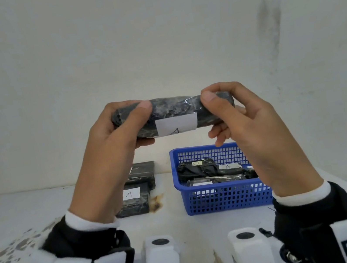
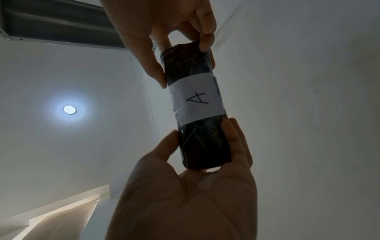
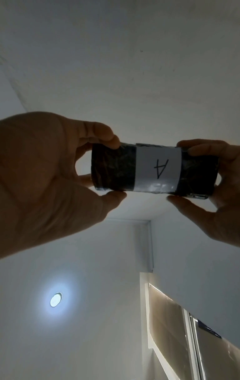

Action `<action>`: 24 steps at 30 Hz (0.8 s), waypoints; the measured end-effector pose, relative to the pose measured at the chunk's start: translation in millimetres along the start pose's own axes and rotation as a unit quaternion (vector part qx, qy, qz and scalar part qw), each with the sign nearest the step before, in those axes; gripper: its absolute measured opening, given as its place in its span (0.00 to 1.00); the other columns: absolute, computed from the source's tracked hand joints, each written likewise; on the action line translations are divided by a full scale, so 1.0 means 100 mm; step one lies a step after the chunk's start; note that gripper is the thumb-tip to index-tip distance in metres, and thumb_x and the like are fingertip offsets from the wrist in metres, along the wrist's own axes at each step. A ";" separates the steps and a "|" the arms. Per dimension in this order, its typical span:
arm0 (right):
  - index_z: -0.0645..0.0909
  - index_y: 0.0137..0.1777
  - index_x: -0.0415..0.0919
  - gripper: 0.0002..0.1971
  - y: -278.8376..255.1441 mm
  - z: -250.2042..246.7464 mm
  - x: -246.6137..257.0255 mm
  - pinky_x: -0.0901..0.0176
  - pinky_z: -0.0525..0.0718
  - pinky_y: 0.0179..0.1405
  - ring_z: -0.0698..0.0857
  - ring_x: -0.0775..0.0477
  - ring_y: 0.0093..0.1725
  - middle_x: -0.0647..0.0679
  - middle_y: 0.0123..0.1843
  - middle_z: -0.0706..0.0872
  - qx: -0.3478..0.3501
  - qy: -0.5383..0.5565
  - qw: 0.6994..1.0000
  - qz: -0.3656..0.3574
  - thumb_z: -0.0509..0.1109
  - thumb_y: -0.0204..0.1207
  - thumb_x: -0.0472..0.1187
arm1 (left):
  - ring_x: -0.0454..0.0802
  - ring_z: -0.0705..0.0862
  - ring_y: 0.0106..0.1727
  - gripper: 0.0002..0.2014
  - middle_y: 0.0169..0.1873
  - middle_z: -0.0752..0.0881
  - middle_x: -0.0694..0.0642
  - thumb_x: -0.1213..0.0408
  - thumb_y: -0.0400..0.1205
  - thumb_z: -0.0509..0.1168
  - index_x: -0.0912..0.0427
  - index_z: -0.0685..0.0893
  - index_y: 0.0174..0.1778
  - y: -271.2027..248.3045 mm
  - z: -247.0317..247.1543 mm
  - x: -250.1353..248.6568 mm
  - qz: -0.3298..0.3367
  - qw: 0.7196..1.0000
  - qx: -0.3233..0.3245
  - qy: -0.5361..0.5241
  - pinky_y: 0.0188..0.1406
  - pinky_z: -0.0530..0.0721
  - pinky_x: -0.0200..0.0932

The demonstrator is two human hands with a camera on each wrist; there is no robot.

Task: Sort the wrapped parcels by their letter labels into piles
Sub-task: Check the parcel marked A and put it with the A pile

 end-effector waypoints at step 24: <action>0.80 0.62 0.59 0.27 -0.03 0.04 -0.02 0.62 0.89 0.49 0.90 0.56 0.48 0.55 0.54 0.89 -0.018 -0.047 0.998 -0.034 0.79 0.61 0.59 | 0.43 0.91 0.42 0.39 0.49 0.91 0.48 0.38 0.65 0.78 0.46 0.74 0.70 -0.06 0.05 -0.01 -0.007 0.996 -0.005 0.086 0.55 0.86 0.46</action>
Point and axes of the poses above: each hand's wrist, its own y-axis towards the middle knuckle, its own z-axis out of the palm, x = y × z, the point moved 1 cm from there along y, towards the middle knuckle
